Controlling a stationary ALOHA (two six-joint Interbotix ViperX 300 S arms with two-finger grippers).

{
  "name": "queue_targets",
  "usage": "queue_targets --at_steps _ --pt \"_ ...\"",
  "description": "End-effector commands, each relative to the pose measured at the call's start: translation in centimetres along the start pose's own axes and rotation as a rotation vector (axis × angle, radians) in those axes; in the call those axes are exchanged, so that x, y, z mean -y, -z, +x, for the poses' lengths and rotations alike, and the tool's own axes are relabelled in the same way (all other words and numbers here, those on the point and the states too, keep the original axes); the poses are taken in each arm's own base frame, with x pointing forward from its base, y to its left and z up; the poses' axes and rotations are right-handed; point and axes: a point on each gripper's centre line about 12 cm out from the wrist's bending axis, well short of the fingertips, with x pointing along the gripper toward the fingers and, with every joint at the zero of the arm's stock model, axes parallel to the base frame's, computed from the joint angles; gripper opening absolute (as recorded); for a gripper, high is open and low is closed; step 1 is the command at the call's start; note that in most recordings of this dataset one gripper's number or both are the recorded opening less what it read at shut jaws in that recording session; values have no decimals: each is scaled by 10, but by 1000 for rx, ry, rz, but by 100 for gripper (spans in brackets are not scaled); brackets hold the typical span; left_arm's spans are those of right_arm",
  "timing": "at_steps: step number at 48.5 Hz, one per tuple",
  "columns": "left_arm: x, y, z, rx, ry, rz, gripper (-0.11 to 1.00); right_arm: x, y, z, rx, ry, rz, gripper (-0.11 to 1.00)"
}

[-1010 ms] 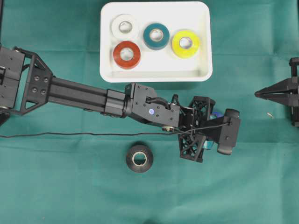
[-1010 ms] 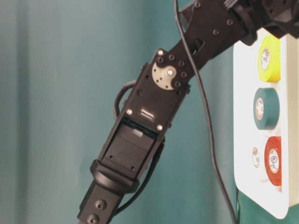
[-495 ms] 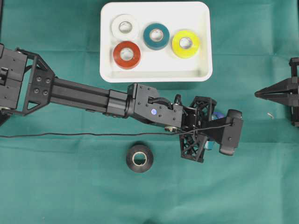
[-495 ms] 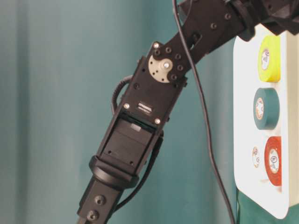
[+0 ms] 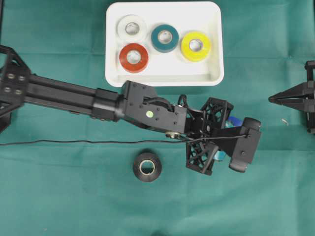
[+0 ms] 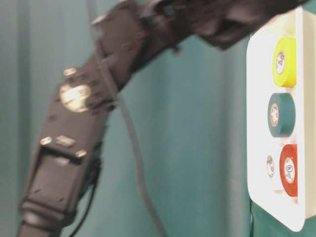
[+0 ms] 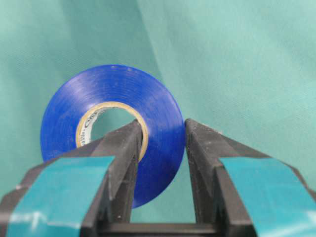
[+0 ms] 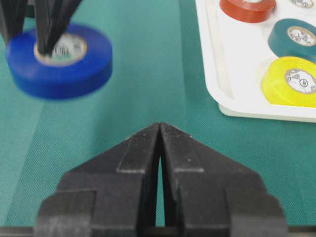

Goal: Put the tape into the white case with the left arm.
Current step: 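Lift the blue roll and carry it into the tray center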

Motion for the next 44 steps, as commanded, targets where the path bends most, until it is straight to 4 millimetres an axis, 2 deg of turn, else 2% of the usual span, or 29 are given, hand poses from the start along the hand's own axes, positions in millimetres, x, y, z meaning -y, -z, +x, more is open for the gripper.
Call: queue_targets --at_steps 1,11,21,36,44 --pt "-9 -26 -39 72 -22 10 25 0 -5 0 17 0 -3 -9" --pt "-18 -25 -62 58 -29 1 25 0 -5 0 17 0 -1 -9" --pt "-32 -14 -71 40 -48 -20 25 0 -5 0 17 0 -3 -9" --pt "-73 34 -89 -22 -106 -105 25 0 -5 0 17 0 -3 -9" --pt "-87 59 -101 -17 -143 -139 25 0 -5 0 17 0 0 -9"
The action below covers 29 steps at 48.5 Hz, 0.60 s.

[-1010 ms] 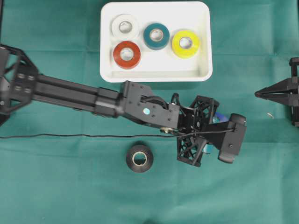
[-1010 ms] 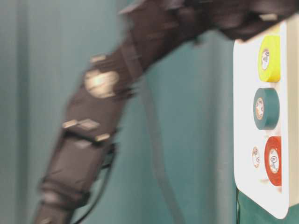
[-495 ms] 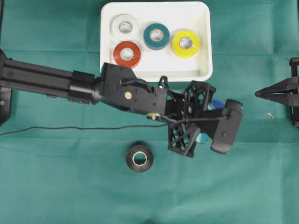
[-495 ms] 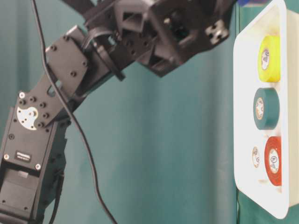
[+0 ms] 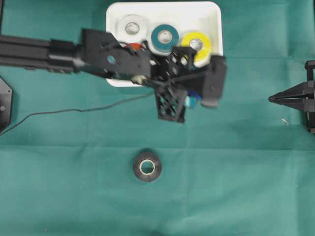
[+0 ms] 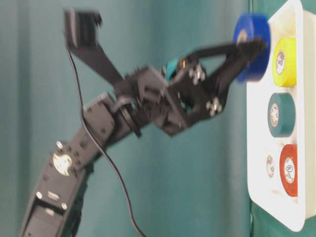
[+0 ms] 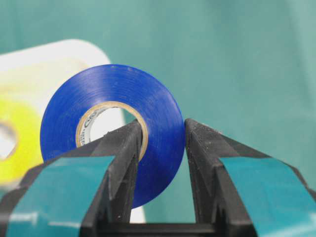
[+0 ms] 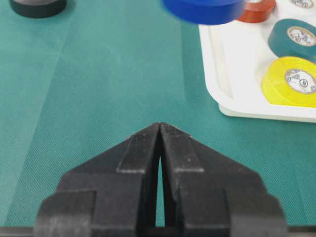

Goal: Put the tape into the white case with the left arm.
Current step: 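Lift the blue roll and carry it into the tray center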

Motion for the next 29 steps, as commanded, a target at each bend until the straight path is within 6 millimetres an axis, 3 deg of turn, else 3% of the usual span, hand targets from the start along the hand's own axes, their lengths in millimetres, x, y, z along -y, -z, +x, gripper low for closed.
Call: queue_targets --at_steps 1,20,29 --pt "-12 -8 -30 86 -37 -10 25 0 -5 0 17 0 -1 -9" --pt "-46 62 -27 53 -110 -97 25 0 -5 0 15 0 -1 -9" --pt "-54 77 -21 63 -132 -111 25 0 -5 0 15 0 -3 -9"
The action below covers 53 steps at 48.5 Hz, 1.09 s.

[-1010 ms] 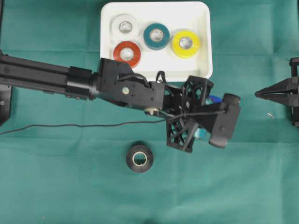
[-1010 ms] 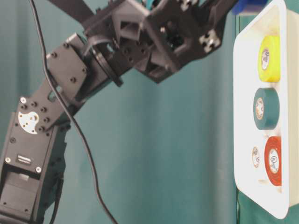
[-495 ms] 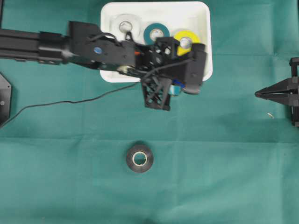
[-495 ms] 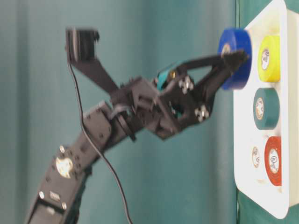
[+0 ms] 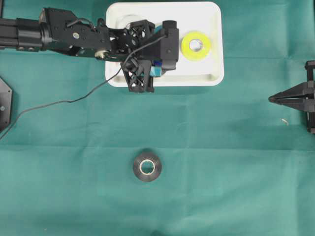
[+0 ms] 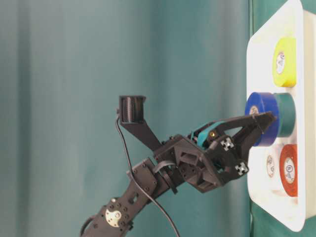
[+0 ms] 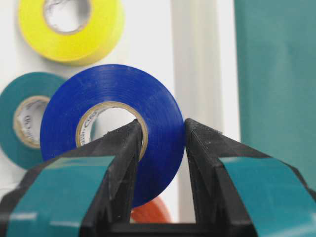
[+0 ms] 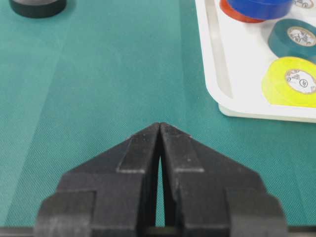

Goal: Put the tape into the white case with the left arm.
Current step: 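Lift the blue roll and carry it into the tray center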

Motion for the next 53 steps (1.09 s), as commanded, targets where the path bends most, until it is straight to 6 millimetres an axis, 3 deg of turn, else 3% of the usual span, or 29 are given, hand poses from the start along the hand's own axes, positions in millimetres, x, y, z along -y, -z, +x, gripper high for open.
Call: queue_targets --at_steps 1,36,38,48,50,53 --pt "-6 -13 -14 72 -24 -1 25 0 -5 1 15 0 -3 -9" --pt "-2 -9 -8 65 -16 0 26 0 -5 1 15 0 -1 -9" --pt "-2 -9 -8 65 -16 0 32 0 -4 1 14 0 -1 -9" --pt "-1 -11 -11 72 -17 1 90 0 -5 1 17 0 -1 -9" --pt "-2 -11 -12 75 -18 1 96 0 -5 1 17 0 -1 -9" --pt "-2 -11 -13 76 -18 1 97 0 -5 1 15 0 -3 -9"
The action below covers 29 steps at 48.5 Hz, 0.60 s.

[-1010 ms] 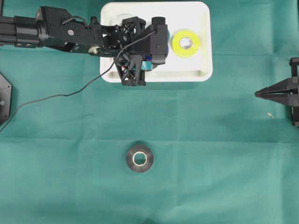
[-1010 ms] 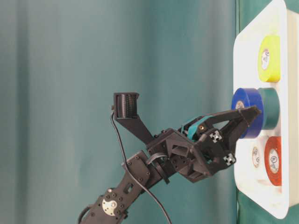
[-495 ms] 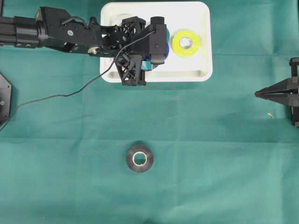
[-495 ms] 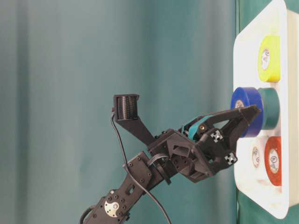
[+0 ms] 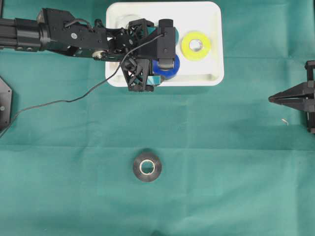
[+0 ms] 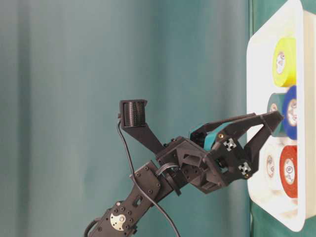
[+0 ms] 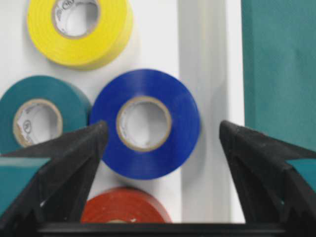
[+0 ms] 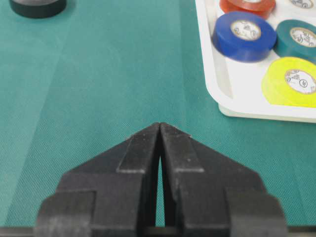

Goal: Put the tape into the white case with the left arm.
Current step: 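Lift the blue roll and carry it into the tray center, then open the left gripper to release the blue roll and withdraw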

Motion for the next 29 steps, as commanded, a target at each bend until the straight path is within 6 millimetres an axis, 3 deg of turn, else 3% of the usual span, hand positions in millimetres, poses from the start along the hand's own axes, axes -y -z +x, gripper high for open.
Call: queue_targets --at_steps 1,13,29 --pt "-2 -14 -15 54 -12 1 97 0 -5 1 17 1 1 -9" --pt "0 -17 -30 78 -13 -2 96 0 -5 1 15 1 1 -9" --pt "28 -3 -84 149 16 24 96 0 -5 0 18 1 1 -9"
